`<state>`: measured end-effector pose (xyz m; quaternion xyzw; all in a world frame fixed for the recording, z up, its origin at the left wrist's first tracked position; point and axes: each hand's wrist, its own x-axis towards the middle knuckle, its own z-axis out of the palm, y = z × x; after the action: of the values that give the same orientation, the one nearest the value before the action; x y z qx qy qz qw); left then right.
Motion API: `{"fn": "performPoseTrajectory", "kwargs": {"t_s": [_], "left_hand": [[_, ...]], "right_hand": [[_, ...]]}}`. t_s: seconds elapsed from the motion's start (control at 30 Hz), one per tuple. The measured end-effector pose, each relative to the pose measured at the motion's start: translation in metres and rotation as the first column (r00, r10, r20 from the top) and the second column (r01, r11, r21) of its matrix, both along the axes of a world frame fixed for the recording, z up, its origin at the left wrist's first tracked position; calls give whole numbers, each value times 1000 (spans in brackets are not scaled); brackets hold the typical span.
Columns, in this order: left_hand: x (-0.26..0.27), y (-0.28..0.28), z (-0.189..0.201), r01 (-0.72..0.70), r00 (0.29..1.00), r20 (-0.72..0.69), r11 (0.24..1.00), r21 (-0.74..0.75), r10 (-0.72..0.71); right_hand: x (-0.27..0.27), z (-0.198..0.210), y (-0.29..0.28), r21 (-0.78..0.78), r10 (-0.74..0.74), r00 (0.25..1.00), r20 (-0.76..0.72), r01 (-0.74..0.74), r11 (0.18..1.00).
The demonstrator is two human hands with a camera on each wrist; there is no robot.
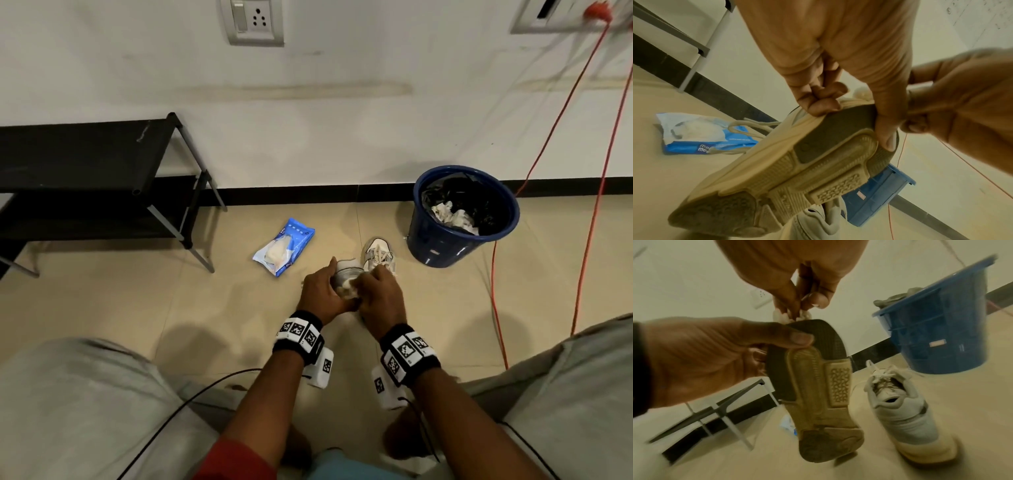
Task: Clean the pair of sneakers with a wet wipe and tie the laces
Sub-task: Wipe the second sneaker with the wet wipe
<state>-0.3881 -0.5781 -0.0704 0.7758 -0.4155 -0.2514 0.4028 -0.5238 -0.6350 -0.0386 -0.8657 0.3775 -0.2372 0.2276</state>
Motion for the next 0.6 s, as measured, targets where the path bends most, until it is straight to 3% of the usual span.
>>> {"fn": "performPoseTrajectory", "kwargs": {"t_s": [0.07, 0.2, 0.33, 0.5, 0.6], "left_hand": [[0, 4, 0, -8, 1000, -15, 1000, -27, 8], [-3, 11, -5, 11, 999, -30, 996, -83, -14], [-1, 15, 2, 50, 997, -55, 996, -73, -54], [6, 16, 5, 1, 1000, -11, 997, -72, -1], [9, 13, 7, 31, 1000, 3, 999, -31, -31]], "right_hand": [[6, 2, 2, -14, 64, 998, -26, -64, 998], [0, 5, -22, 51, -75, 993, -92, 80, 995], [9, 19, 1, -9, 252, 947, -201, -259, 966], [-4, 18, -26, -39, 91, 977, -195, -100, 994], [1, 15, -1, -69, 229, 960, -163, -242, 968]]}}
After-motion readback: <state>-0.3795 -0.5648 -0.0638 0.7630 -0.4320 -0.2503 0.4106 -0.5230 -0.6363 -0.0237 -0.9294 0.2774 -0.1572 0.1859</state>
